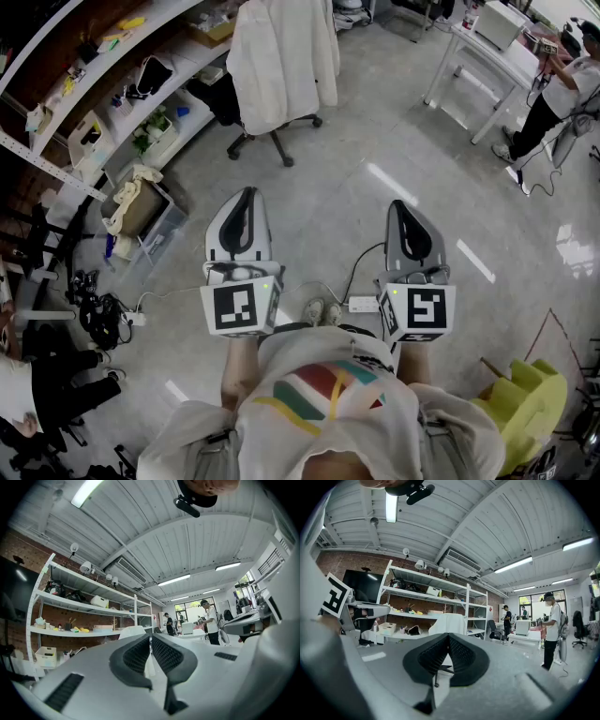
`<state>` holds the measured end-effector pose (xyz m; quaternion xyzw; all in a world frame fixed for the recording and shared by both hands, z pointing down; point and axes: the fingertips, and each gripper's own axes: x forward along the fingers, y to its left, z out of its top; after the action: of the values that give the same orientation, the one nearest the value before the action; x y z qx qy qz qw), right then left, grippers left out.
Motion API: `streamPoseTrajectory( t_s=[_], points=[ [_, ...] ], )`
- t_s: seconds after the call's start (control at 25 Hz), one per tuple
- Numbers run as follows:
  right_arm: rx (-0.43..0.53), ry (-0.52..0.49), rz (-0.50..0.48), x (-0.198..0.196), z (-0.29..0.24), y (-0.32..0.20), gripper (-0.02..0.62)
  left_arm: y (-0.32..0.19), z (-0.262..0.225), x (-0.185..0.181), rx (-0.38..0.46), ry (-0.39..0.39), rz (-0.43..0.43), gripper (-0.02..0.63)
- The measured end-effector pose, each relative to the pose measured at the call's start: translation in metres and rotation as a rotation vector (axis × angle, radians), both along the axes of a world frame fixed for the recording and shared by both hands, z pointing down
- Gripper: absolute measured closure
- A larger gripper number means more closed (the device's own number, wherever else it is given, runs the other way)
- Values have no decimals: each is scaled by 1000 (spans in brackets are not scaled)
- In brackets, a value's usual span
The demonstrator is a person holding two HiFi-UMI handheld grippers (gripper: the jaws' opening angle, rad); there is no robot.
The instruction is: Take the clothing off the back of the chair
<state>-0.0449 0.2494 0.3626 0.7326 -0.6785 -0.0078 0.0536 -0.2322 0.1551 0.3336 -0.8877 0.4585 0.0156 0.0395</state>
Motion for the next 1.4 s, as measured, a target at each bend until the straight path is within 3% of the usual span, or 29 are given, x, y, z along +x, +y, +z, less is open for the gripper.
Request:
streamPoseTrajectory(
  t_s=[0.52,0.72,0.92,1.16,1.4],
  points=[
    [-1,-19,13,25,6,20,600,12,-10,21,22,10,10,580],
    [29,-52,-51,37,13,31,598,26,3,44,20,15,36,580],
    [-1,-24,-72,38,19,25,598,21,8,52,-14,16,36,580],
    [2,-57,-33,69,30,-9,598,-17,8,72,17,34,37,580],
    [10,-17,-25,102,24,-87,598,-100,10,93,32,67,18,579]
  ],
)
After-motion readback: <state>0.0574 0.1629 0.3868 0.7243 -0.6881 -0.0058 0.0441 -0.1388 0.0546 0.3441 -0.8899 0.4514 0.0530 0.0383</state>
